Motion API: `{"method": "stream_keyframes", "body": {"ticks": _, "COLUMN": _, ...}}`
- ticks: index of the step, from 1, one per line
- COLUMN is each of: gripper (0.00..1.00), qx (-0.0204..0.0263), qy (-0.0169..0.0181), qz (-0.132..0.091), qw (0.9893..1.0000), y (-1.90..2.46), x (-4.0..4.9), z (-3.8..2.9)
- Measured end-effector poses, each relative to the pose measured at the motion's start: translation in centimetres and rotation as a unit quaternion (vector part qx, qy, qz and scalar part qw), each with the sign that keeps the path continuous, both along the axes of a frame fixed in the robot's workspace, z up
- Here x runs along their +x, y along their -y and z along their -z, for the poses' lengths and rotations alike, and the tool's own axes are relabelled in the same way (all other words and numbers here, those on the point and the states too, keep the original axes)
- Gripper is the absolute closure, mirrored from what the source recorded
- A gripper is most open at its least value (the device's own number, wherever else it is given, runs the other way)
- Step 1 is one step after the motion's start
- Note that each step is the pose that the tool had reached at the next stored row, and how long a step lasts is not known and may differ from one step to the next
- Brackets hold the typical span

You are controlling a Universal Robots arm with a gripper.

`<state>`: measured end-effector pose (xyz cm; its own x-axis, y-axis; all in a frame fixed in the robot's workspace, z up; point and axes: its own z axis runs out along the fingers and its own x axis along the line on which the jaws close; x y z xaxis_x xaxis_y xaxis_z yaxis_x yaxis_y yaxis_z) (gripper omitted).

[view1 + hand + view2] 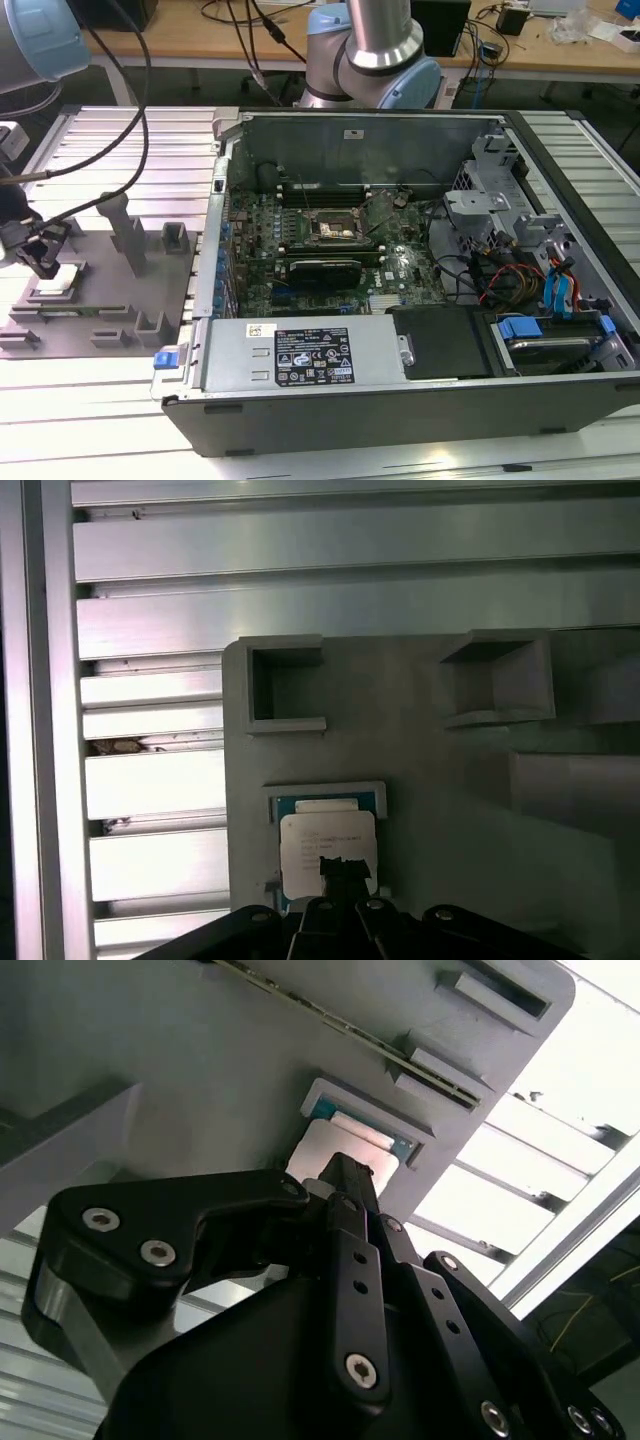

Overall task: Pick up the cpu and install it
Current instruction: 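Pick up the cpu and move it towards the insertion slot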

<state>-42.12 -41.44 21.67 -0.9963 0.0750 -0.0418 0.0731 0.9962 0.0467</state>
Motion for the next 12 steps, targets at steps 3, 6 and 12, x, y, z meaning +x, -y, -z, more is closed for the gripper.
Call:
{"method": "stream_keyframes", "body": {"ticks": 3, "gripper": 0.89, "qx": 0.0, "qy": -0.0001, "qz": 0.0, "qw": 1.0, "y": 0.0, "x": -0.02, "z": 0.0}}
{"method": "stream_keyframes", "body": {"ticks": 6, "gripper": 0.89, "qx": 0.0, "qy": -0.0001, "qz": 0.0, "qw": 1.0, "y": 0.0, "x": -0.03, "z": 0.0}}
{"method": "stream_keyframes", "body": {"ticks": 12, "gripper": 0.64, "qx": 0.0, "qy": -0.0001, "qz": 0.0, "qw": 1.0, "y": 0.0, "x": -0.05, "z": 0.0}}
